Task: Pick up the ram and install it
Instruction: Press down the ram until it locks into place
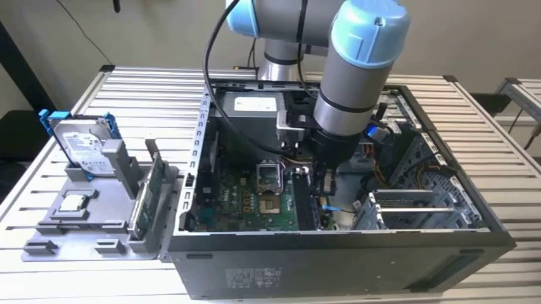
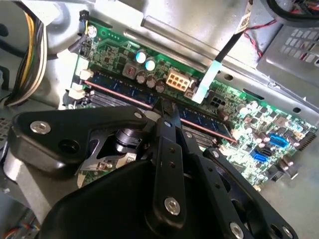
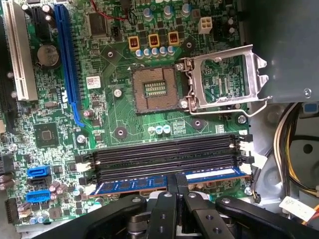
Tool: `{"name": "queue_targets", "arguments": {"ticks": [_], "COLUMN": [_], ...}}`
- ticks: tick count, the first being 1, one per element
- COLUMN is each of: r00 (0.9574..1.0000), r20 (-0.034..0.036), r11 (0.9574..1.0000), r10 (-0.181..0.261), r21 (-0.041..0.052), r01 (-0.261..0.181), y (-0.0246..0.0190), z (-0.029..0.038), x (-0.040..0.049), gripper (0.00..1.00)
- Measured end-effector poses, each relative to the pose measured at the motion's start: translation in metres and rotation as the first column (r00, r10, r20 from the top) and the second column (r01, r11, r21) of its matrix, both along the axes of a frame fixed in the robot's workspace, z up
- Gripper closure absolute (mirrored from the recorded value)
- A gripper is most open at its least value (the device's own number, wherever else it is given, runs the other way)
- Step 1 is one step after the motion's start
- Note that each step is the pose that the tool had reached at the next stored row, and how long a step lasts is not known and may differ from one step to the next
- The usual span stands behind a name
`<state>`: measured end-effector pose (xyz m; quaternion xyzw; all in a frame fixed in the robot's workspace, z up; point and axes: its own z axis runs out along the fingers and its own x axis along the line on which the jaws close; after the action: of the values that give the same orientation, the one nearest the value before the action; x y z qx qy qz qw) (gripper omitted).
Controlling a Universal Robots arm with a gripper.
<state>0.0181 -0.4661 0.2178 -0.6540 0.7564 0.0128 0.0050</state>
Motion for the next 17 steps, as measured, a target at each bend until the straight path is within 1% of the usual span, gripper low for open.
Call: {"name": "queue_targets", "arguments": {"ticks": [2, 4, 6, 12, 17], "r00": [1.0000, 1.0000, 1.0000, 1.0000, 1.0000], "r20": [-0.0001, 0.0007, -0.0003, -0.0004, -0.0004], "r11": [1.0000, 1.0000, 1.0000, 1.0000, 1.0000], "r10": [0.000, 0.000, 0.000, 0.000, 0.000], "r21": [0.0011, 0.0069, 0.0039, 0.0043, 0.0043], "r01": [0.000, 0.000, 0.000, 0.000, 0.000], "y": [0.0003, 0.0009, 0.0002, 0.0002, 0.0002], "z": [0.0010, 0.0062, 0.0152, 0.0381, 0.0596], "x": [0.0000, 0.0001, 0.0000, 0.0000, 0.0000], "gripper": [0.89, 0.89, 0.89, 0.89, 0.89]}}
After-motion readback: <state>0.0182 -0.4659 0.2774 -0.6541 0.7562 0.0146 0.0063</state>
